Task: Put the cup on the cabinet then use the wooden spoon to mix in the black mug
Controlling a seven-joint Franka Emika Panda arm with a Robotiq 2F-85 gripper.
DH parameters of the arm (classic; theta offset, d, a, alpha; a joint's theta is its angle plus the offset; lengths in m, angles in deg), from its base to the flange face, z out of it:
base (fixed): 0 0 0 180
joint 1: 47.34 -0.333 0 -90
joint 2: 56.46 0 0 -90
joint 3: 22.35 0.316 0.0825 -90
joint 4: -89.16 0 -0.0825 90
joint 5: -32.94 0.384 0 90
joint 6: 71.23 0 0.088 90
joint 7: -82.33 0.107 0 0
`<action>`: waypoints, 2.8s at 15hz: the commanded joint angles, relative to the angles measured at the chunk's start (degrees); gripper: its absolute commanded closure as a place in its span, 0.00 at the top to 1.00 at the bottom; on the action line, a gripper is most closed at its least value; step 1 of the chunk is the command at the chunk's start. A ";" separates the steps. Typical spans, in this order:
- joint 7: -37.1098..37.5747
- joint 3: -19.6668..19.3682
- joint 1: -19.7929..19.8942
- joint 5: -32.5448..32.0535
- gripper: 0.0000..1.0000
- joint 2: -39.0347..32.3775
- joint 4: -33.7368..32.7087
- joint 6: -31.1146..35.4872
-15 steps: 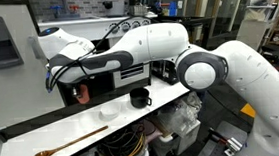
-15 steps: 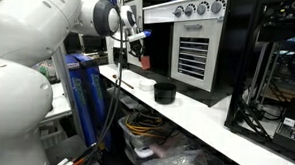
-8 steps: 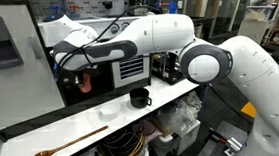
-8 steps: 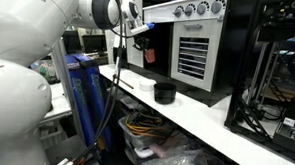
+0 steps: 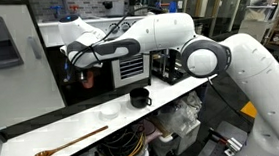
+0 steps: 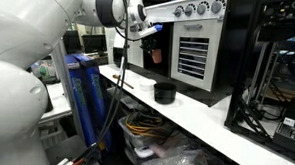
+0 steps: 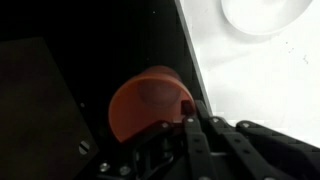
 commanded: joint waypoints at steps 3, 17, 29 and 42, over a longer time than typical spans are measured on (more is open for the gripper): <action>-1.68 2.45 4.07 3.28 0.01 3.10 8.24 7.61; -1.75 5.10 7.31 7.81 0.01 6.46 17.30 10.93; -4.17 5.27 9.17 7.96 0.01 6.06 17.92 11.73; -5.75 5.33 9.68 8.50 0.01 5.69 17.74 11.50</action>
